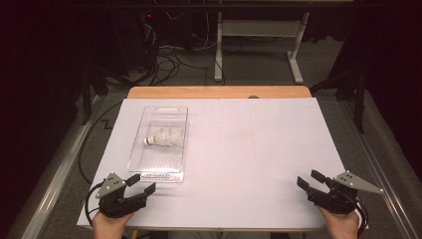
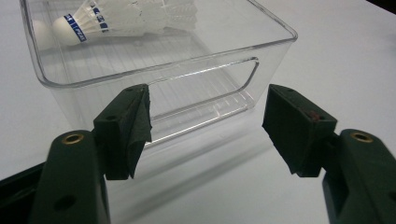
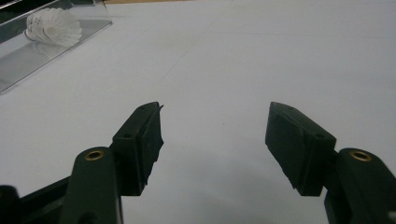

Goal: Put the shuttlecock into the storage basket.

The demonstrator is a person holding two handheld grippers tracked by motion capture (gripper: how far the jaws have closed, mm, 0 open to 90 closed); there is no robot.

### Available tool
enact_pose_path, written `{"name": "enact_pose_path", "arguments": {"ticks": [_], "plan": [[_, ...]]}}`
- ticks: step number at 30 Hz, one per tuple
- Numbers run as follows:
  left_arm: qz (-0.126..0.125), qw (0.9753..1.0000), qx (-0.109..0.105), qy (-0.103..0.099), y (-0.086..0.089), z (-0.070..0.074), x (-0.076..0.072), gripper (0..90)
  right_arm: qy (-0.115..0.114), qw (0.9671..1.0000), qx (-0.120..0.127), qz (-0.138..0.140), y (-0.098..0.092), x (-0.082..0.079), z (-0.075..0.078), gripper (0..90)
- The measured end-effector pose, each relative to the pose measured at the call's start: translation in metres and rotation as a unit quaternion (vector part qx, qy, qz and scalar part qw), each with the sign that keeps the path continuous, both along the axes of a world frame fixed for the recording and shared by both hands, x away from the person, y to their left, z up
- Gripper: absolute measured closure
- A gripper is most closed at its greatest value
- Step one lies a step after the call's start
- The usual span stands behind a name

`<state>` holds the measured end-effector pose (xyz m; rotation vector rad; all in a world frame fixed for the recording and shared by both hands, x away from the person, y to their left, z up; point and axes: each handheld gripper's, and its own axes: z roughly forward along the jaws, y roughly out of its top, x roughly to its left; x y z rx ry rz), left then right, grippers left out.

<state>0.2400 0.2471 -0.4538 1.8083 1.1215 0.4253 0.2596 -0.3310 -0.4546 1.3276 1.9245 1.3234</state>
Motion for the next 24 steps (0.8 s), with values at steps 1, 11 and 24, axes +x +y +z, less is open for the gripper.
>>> {"name": "enact_pose_path", "arguments": {"ticks": [1,11,24], "plan": [[0.0,1.0,-0.001,0.0,0.0,0.0,0.0,32.9,-0.002,1.0,0.0,0.0,-0.001,-0.001,-0.001,36.5],[0.0,1.0,-0.005,0.0,0.001,0.0,0.0,32.9,-0.006,0.9999,0.005,-0.011,-0.01,-0.007,-0.003,36.3],[0.002,1.0,-0.008,0.002,0.004,-0.001,-0.001,32.8,-0.011,0.9998,0.013,-0.015,-0.016,-0.011,-0.008,34.9]]}}
